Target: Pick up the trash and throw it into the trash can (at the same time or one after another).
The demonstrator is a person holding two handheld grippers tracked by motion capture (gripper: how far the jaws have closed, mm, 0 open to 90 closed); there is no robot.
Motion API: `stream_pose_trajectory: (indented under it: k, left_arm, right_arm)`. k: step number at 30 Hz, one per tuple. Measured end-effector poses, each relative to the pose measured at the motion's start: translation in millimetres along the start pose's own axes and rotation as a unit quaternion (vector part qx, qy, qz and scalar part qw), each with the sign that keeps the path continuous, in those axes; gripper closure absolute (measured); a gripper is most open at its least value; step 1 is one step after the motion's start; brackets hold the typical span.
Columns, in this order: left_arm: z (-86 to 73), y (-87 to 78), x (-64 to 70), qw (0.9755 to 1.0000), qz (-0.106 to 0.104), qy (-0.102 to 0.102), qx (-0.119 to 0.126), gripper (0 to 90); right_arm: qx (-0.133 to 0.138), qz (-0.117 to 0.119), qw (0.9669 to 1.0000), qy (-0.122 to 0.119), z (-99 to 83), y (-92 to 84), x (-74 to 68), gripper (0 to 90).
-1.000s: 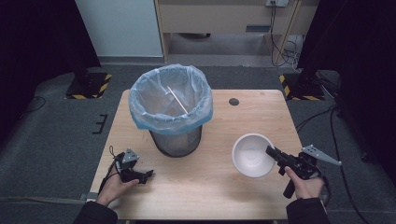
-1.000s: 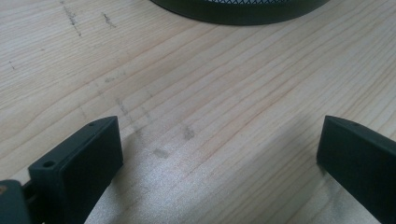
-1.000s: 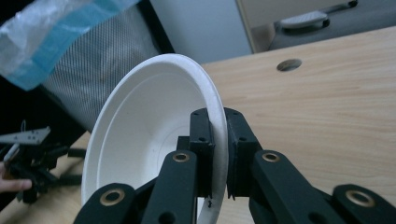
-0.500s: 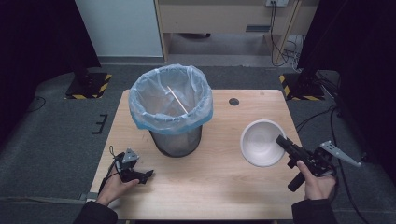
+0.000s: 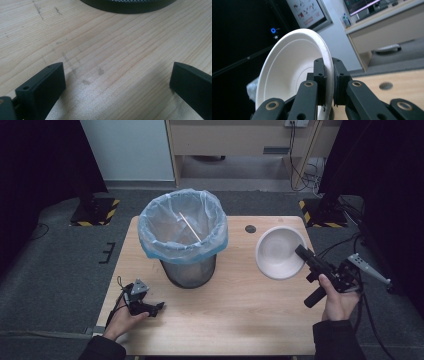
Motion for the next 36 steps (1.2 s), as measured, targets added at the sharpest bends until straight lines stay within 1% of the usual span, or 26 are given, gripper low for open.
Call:
stream_pose_trajectory:
  k: [1, 3, 6, 9, 18, 27, 32, 36]
  left_arm:
    - [0.0, 0.0, 0.0, 1.0000, 0.000, 0.000, 0.000, 0.0]
    - [0.0, 0.0, 0.0, 1.0000, 0.000, 0.000, 0.000, 0.0]
    - [0.0, 0.0, 0.0, 1.0000, 0.000, 0.000, 0.000, 0.0]
    - [0.0, 0.0, 0.0, 1.0000, 0.000, 0.000, 0.000, 0.0]
    - [0.0, 0.0, 0.0, 1.0000, 0.000, 0.000, 0.000, 0.0]
    - [0.1, 0.1, -0.2, 1.0000, -0.001, 0.000, 0.000, 0.0]
    - [0.2, 0.2, -0.1, 1.0000, -0.001, 0.000, 0.001, 0.0]
    - [0.2, 0.2, -0.1, 1.0000, -0.001, 0.000, 0.001, 0.0]
  right_arm:
    - [0.004, 0.000, 1.0000, -0.001, 3.6, 1.3, -1.5, 83.7]
    - [0.020, 0.004, 0.9998, 0.004, 16.3, 5.8, -6.4, 83.7]
    - [0.033, 0.005, 0.9994, 0.008, 27.3, 10.8, -10.1, 83.7]
    - [0.041, 0.008, 0.9991, 0.011, 35.7, 15.7, -14.5, 83.7]
    - [0.058, 0.009, 0.9983, 0.003, 63.6, 35.2, -30.9, 83.7]
    - [0.068, 0.011, 0.9976, -0.007, 82.1, 56.7, -50.1, 83.7]
    - [0.068, 0.011, 0.9975, -0.012, 86.7, 69.9, -60.3, 83.7]
    - [0.065, 0.009, 0.9977, -0.014, 88.1, 80.2, -65.3, 83.7]
Point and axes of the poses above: each handheld gripper's, and its own axes: y roughly forward along the jaws, z roughly out of its top, x roughly to its right, the point moved 5 cm from there along y, roughly forward along the jaws, and after that the axes turned 7 degrees about -z, right-handed, at the moved point
